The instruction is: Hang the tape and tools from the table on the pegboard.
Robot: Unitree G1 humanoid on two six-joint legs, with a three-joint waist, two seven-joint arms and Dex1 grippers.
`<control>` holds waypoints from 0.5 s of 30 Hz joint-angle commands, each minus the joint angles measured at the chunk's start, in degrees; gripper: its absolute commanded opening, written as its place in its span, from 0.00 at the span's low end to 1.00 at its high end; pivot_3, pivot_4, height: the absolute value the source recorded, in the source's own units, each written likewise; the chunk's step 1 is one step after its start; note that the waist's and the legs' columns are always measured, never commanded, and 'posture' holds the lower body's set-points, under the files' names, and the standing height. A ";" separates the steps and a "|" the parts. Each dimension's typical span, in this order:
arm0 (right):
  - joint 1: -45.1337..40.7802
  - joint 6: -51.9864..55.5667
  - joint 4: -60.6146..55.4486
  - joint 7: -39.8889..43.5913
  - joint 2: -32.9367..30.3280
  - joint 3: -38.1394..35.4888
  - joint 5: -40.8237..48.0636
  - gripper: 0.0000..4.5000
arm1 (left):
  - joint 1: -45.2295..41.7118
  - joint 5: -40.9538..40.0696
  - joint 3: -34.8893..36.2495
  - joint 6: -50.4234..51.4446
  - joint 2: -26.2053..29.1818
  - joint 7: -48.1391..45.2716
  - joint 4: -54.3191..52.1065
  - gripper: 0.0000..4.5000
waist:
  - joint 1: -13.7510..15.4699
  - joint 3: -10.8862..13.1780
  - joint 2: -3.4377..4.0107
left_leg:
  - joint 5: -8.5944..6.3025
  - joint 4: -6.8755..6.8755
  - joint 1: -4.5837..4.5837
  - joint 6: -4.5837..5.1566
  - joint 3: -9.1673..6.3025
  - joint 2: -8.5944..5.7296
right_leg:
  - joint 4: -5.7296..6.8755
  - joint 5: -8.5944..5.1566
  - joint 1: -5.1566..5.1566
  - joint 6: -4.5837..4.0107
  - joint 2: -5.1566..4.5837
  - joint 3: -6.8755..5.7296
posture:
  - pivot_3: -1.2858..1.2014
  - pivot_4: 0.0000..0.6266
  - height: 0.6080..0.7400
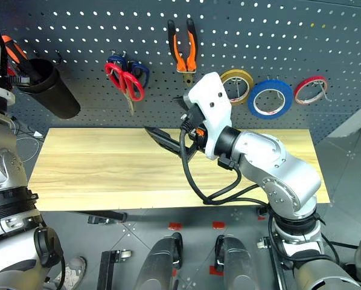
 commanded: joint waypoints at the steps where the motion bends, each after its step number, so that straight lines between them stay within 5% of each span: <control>1: -1.10 -0.08 -1.10 -0.29 0.93 -1.17 1.79 1.00 | -1.44 0.82 -0.92 -3.83 -0.33 0.58 2.29 0.11 | 0.17 -0.06 -0.10 | 0.00 0.01 -0.01 0.01 0.00 -0.01 | 0.00 0.00 0.01 0.00 -0.01 -0.01 | 0.51 0.41 1.00; 10: 0.20 0.20 -1.87 0.08 -0.23 -1.58 2.81 1.00 | 2.56 -1.84 0.25 -2.79 -3.34 3.94 -7.91 0.71 | -0.10 -0.21 -0.33 | 0.01 0.02 -0.01 0.01 -0.01 -0.01 | 0.00 0.01 0.01 -0.01 -0.02 -0.01 | 0.51 0.40 1.00; 15: 5.99 -3.22 -3.32 3.90 -4.80 -1.99 2.15 1.00 | 9.92 -2.84 -0.40 5.13 -5.18 6.59 -23.32 0.71 | -0.25 -0.51 -0.39 | 0.01 0.00 0.00 0.01 -0.04 -0.01 | -0.03 0.01 0.07 -0.02 -0.02 0.00 | 0.52 0.38 1.00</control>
